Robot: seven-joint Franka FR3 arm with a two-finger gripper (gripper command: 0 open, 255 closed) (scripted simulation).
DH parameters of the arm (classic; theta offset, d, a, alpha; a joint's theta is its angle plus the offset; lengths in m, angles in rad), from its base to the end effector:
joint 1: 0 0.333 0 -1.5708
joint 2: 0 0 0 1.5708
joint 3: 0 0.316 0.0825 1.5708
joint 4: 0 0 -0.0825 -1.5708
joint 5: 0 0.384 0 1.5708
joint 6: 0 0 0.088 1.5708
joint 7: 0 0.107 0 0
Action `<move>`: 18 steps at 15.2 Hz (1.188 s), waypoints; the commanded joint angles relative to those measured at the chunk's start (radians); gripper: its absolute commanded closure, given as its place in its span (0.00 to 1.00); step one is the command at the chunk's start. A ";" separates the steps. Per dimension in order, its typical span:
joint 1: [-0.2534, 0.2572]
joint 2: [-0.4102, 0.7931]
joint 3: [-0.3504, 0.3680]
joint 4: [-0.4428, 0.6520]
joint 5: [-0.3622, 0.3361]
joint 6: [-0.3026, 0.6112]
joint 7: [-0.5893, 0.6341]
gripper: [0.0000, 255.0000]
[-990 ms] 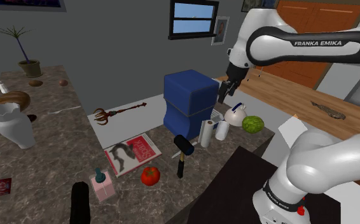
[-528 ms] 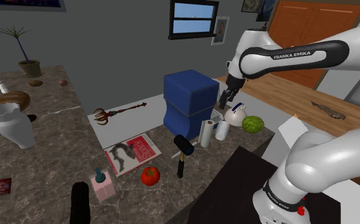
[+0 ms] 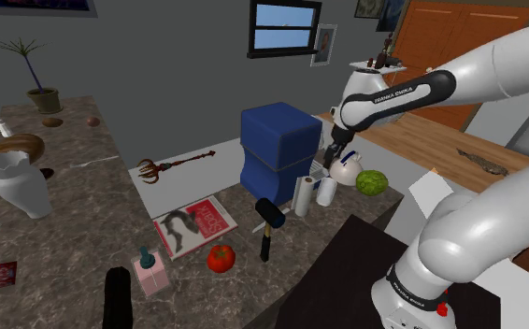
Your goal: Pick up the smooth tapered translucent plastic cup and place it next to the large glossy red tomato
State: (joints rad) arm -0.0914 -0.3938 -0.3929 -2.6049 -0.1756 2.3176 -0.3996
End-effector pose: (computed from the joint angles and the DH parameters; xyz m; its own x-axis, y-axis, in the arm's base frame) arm 0.3656 -0.1919 0.3841 0.9951 0.0515 0.0842 0.0495 -0.9984 0.0258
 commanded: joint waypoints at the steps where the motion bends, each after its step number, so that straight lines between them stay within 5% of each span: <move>1: 0.002 0.072 -0.042 0.015 0.009 0.055 -0.057 0.00; 6: 0.024 0.277 -0.136 0.076 0.104 0.184 -0.225 0.00; 10: 0.022 0.461 -0.172 0.151 0.263 0.259 -0.408 0.00; 18: -0.147 0.807 -0.066 0.372 0.546 0.319 -0.721 0.00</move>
State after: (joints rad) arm -0.2116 0.3754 -0.4740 -2.2589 0.3445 2.6307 -1.0857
